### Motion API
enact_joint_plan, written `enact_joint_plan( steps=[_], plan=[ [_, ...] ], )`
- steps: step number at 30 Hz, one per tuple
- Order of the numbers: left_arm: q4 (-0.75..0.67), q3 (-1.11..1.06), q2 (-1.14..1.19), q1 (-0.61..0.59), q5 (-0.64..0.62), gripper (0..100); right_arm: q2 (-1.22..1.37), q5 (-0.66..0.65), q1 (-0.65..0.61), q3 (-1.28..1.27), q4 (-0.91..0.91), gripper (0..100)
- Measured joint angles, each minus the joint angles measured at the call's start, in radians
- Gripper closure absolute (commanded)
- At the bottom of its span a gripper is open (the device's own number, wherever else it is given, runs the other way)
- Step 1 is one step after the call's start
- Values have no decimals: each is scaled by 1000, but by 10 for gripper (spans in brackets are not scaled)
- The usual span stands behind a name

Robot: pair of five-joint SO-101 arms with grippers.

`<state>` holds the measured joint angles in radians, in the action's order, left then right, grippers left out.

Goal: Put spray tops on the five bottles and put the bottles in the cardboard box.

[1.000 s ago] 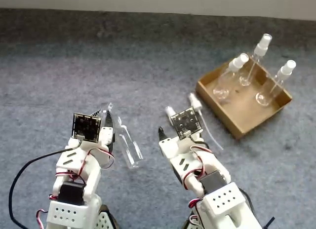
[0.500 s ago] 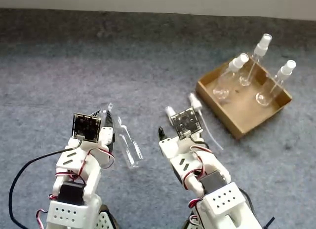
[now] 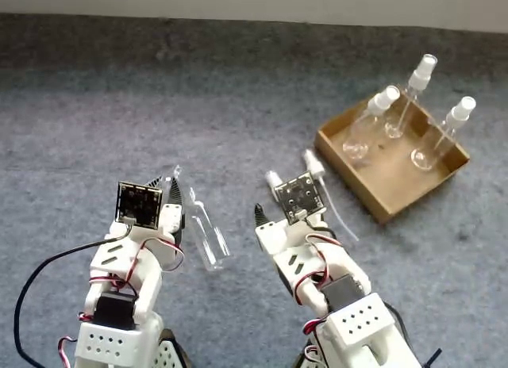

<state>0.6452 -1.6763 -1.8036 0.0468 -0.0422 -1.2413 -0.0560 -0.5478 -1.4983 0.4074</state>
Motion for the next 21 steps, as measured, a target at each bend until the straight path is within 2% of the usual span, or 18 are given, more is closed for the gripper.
enact_joint_plan(
  steps=[7, 16, 21],
  plan=[
    [-21, 0, 0, -121, 0, 995, 0, 2, 0, 35, 161, 705],
    [-58, 0, 0, -129, 0, 995, -12, -2, 103, 316, 465, 706],
    [-58, 0, 0, -146, 0, 995, -14, -120, 106, 523, 638, 706]
  ],
)
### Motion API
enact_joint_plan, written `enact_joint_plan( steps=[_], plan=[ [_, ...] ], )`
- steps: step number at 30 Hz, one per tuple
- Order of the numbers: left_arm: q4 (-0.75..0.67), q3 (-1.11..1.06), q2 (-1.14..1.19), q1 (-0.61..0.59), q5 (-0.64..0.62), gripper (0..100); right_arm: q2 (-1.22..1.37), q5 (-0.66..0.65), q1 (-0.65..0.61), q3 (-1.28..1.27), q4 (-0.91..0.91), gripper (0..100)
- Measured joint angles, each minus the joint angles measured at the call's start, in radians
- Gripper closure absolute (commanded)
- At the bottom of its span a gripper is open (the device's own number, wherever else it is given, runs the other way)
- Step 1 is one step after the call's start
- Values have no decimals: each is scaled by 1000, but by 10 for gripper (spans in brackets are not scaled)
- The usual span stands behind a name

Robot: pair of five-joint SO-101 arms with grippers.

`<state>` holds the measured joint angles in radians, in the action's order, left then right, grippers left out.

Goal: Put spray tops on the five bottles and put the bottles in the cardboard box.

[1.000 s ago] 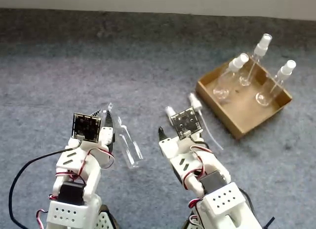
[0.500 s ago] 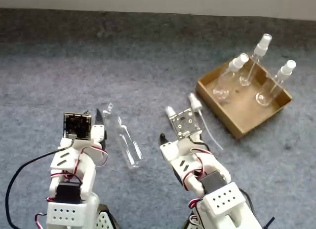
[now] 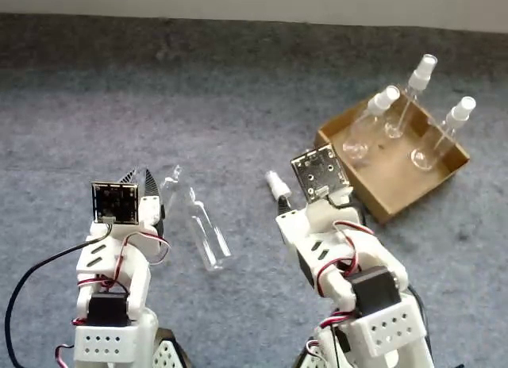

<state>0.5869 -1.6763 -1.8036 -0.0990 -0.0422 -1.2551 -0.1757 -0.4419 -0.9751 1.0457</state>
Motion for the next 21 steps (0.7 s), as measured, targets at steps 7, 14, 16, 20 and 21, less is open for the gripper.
enact_joint_plan(
  steps=[7, 14, 16, 20, 21],
  plan=[
    [-94, 0, 0, -127, 0, 995, 176, -64, 3, 229, 140, 706],
    [-106, 0, 0, -149, 0, 995, 479, -66, 3, 385, 140, 707],
    [-106, 0, 0, -149, 0, 995, 560, -66, 3, 433, 146, 707],
    [-106, 0, 0, -149, 0, 995, 661, -66, -61, 502, 146, 707],
    [-106, 0, 0, -157, 0, 995, 677, -66, -89, 509, 149, 707]
  ],
)
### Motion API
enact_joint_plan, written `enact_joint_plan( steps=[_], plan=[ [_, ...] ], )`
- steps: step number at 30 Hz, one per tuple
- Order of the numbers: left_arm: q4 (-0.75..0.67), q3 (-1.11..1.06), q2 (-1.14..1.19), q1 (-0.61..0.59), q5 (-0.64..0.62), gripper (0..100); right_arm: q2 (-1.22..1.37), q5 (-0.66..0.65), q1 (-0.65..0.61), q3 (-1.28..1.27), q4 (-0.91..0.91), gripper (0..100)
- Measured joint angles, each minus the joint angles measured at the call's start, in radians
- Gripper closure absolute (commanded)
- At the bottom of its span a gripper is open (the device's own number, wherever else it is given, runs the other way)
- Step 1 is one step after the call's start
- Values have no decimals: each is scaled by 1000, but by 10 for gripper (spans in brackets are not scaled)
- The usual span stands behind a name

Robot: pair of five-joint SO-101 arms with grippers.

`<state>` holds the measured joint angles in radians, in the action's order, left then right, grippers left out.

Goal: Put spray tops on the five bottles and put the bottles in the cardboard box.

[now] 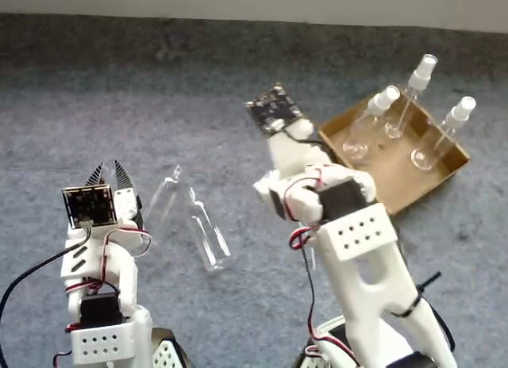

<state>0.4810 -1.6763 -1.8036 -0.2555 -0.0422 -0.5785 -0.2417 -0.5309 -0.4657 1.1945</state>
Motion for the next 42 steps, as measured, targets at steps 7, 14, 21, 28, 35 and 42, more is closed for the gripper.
enact_joint_plan(
  steps=[7, 14, 21, 28, 35, 42],
  plan=[
    [0, 0, 0, -46, 0, 995, 117, 77, -192, 52, 2, 707],
    [0, 0, 0, -46, 0, 995, 368, 158, -236, 218, 63, 845],
    [0, 0, 0, -46, 0, 995, 626, 160, -238, 460, 166, 974],
    [0, 0, 0, -46, 0, 995, 724, 160, -238, 572, 181, 971],
    [0, 0, 0, -46, 0, 995, 733, 160, -238, 572, 184, 970],
    [0, 0, 0, -46, 0, 995, 733, 160, -239, 572, 184, 971]
  ],
)
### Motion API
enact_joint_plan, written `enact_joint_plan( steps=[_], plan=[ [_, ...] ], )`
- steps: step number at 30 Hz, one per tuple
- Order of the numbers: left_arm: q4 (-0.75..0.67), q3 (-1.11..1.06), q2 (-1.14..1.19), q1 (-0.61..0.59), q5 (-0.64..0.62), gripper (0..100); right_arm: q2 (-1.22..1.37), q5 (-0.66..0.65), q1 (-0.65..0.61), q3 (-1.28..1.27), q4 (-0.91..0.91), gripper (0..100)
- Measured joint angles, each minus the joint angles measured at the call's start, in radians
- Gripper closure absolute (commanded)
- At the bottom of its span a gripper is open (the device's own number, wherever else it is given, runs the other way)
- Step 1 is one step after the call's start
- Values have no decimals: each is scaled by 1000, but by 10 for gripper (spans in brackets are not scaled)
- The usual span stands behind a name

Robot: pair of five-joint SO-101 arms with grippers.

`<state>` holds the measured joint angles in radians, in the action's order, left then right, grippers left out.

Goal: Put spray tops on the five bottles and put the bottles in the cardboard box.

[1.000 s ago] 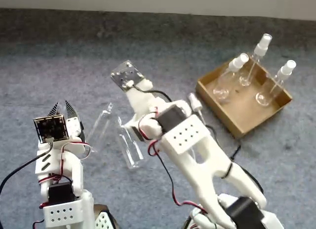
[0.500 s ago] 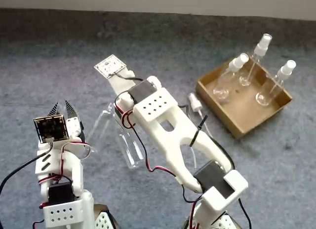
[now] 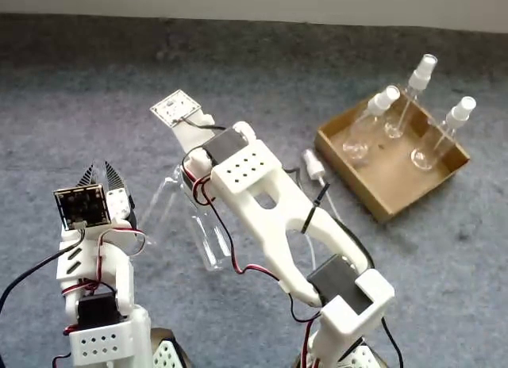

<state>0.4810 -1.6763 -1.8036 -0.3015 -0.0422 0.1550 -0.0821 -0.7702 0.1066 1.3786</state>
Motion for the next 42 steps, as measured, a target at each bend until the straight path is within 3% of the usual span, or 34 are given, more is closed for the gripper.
enact_joint_plan(
  steps=[16, 22, 25, 42],
  plan=[
    [0, 0, 0, 0, 0, 995, 0, 0, -5, 0, 9, 958],
    [0, 0, 0, 0, 0, 995, 0, -51, -55, 2, 66, 680],
    [0, 0, 0, 0, 0, 995, 0, -58, -86, 2, 68, 604],
    [0, 0, 0, 0, 0, 995, 180, -60, -147, -72, -109, 598]
  ],
)
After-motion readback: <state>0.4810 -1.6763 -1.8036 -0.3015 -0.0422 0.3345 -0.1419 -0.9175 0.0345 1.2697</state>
